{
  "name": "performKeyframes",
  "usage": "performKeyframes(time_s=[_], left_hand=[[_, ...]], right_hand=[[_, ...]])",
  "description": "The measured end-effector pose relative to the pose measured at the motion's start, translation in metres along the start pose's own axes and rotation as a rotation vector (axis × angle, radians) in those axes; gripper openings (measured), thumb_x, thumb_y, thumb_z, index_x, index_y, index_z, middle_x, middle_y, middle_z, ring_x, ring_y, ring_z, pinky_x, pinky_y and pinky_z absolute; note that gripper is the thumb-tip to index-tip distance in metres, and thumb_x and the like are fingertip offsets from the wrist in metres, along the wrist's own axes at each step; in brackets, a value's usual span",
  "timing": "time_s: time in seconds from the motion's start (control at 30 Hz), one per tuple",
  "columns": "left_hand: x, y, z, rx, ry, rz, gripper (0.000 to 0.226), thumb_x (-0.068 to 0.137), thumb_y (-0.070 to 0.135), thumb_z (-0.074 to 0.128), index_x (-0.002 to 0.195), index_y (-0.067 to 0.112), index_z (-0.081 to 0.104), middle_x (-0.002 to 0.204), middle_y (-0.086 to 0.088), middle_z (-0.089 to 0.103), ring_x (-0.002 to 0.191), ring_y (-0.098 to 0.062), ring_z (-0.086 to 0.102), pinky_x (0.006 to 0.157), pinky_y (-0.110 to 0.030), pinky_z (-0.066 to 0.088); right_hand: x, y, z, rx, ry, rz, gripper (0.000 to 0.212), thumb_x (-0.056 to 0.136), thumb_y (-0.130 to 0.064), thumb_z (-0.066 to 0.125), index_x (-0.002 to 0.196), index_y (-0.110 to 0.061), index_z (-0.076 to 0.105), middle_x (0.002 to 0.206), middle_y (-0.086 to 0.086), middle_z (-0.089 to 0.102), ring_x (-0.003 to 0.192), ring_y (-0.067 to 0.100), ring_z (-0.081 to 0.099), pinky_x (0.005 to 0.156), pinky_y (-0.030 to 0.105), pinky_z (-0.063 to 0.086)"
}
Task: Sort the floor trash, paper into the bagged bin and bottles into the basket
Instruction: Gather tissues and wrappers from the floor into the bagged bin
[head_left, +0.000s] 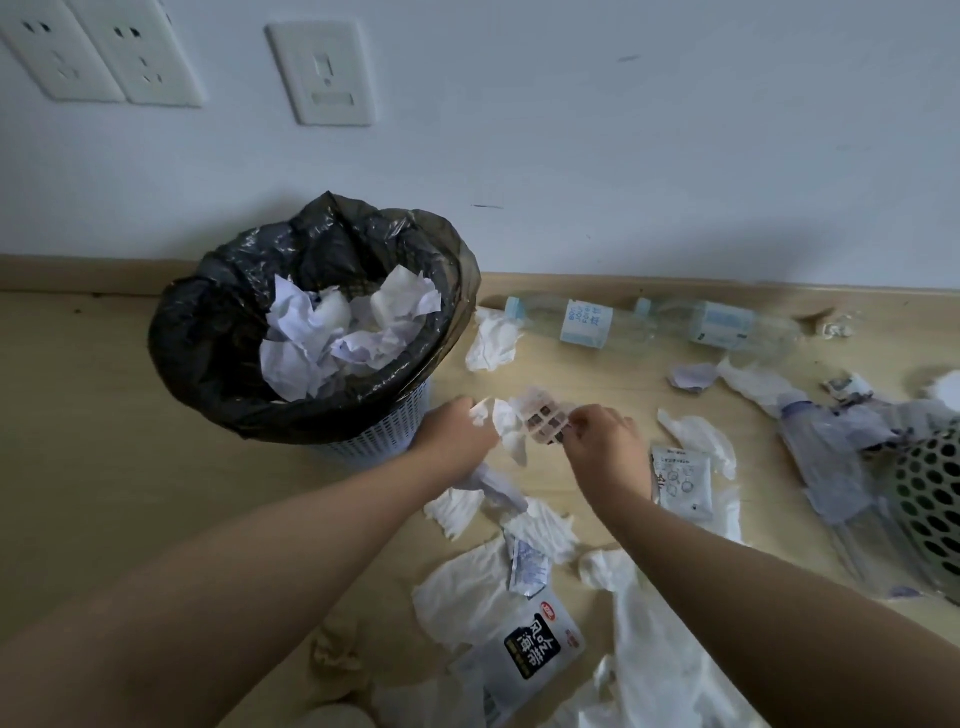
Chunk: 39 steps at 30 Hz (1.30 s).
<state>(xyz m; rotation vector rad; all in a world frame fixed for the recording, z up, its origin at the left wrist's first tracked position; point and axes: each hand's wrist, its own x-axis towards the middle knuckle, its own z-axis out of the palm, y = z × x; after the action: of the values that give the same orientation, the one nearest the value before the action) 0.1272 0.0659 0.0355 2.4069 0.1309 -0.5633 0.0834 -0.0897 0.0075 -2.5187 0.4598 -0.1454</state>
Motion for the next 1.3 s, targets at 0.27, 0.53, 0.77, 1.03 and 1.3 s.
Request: performKeyframes(time_s=[0.27,0.53,0.77,1.03,1.3], left_hand=[[0.002,0.043,-0.02,-0.437,0.093,0.018,0.024,0.083,0.014,0.05,0.105,0.022,0.045,0.076,0.006,0.043,0.066,-0.013,0.046,0.053,-0.024,0.039],[-0.001,0.102,-0.075,-0.704,0.266,0.045,0.013,0.084,0.018,0.052,0.095,0.011,0.054,0.077,-0.004,0.053,0.068,-0.018,0.051,0.053,-0.025,0.037],[-0.011,0.104,-0.117,-1.151,0.344,-0.111,0.033,0.089,0.012,0.051,0.119,-0.001,0.054,0.076,-0.006,0.051,0.059,-0.019,0.046,0.06,-0.026,0.043],[-0.008,0.045,-0.145,-1.148,0.414,-0.216,0.036,0.091,0.013,0.053,0.124,-0.001,0.052,0.114,-0.02,0.059,0.059,-0.016,0.047,0.053,-0.022,0.04],[0.015,0.021,-0.154,-1.042,0.436,-0.282,0.03,0.085,0.019,0.054,0.11,0.001,0.057,0.1,-0.017,0.063,0.089,-0.028,0.055,0.08,-0.033,0.046]], right_hand=[[0.013,-0.054,-0.029,0.674,-0.123,0.162,0.013,0.087,-0.008,0.058,0.092,-0.02,0.057,0.071,-0.004,0.057,0.06,0.01,0.054,0.057,0.025,0.046],[0.032,-0.113,-0.084,1.31,-0.248,0.261,0.024,0.094,-0.001,0.041,0.083,-0.012,0.059,0.087,0.016,0.064,0.079,0.031,0.06,0.067,0.035,0.052],[0.033,-0.184,-0.113,1.323,-0.452,0.406,0.022,0.093,-0.024,0.046,0.092,-0.005,0.058,0.075,0.017,0.054,0.061,0.025,0.05,0.063,0.031,0.043],[0.02,-0.201,-0.08,1.268,-0.624,0.204,0.058,0.088,-0.005,0.056,0.14,-0.017,0.032,0.108,0.005,0.054,0.085,0.022,0.059,0.059,0.027,0.051],[0.025,-0.204,-0.045,1.016,-0.403,0.248,0.035,0.086,0.004,0.048,0.116,-0.011,0.056,0.096,0.009,0.059,0.067,0.019,0.061,0.061,0.027,0.057]])
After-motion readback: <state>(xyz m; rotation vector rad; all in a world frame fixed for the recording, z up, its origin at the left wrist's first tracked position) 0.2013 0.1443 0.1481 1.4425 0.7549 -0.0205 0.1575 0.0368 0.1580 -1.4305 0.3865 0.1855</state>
